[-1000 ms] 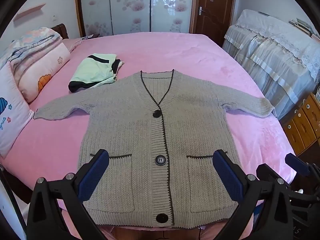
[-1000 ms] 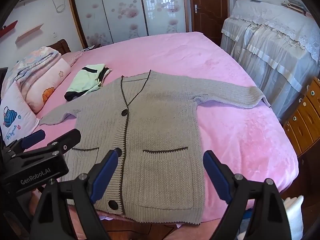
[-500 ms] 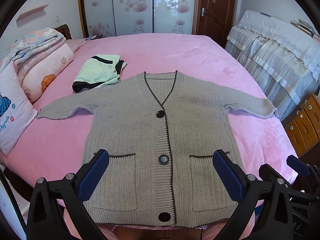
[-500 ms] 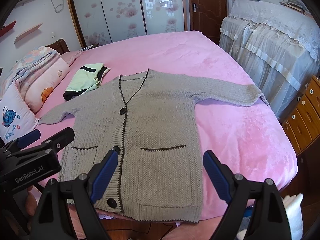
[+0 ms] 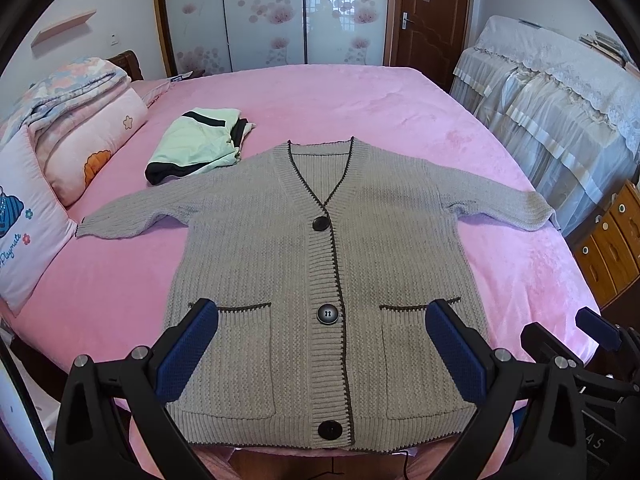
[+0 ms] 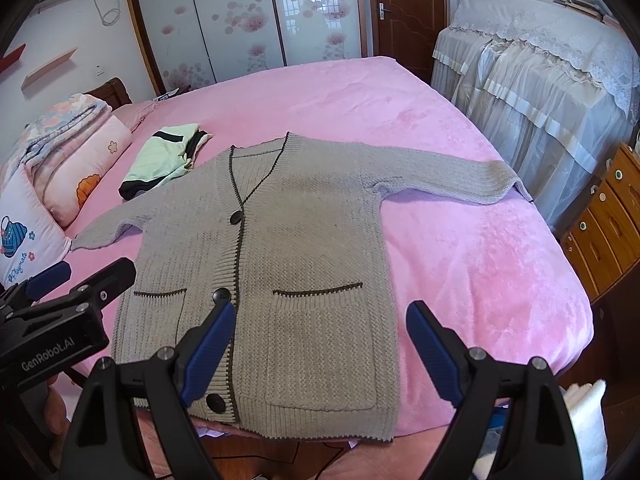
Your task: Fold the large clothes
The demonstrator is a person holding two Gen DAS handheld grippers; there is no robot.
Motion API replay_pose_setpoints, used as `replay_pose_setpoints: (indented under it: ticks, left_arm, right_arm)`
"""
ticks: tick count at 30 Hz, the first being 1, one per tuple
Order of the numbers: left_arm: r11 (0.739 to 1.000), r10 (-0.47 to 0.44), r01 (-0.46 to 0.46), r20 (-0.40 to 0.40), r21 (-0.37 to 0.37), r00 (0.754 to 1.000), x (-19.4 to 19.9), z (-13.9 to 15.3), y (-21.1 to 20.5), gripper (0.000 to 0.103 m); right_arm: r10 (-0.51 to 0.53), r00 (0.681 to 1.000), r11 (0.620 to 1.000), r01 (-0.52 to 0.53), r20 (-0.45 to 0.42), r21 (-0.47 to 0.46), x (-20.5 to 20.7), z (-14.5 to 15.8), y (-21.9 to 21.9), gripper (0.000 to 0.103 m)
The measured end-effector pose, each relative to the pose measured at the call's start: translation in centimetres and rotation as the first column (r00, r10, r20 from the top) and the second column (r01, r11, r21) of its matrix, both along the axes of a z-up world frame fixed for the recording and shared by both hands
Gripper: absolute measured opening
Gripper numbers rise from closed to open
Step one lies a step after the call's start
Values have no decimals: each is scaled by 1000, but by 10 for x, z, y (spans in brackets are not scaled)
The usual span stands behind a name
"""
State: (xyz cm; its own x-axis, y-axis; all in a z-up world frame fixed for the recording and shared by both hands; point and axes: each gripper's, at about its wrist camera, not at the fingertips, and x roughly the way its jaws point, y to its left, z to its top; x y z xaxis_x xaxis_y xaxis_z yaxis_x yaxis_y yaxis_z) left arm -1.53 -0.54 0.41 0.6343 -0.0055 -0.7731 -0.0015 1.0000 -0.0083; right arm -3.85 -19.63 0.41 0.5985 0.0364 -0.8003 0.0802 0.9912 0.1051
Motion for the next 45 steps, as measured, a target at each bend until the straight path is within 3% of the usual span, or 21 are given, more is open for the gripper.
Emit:
replay_pose_setpoints:
  ticks: [11,29,37,41,45]
  left_arm:
    - [999,-20,21,-23,25,1000,3,-4,-11,103]
    - [998,-30,29,2,49,1000,8,-1,-24,103]
    - [995,-67,62,61,76,996,22,18,-46,103]
    - [993,-116,112,86,49,990,36,33,-59,103]
    - [986,-165,163,128,30,978,53,50,-75,103]
  right_arm:
    - [-7,1000,1000,7,-2,1,0,-5,-6,88]
    - [-13,1000,1000,13,6,8,2,-8,-23,88]
    - [-35,999,998,37,36,-50,13,-4,-43,88]
    - [-41,998,998,43,45,-40,23,1,-62,88]
    - [-65,994,991,74,84,-115,29,11,-79,88]
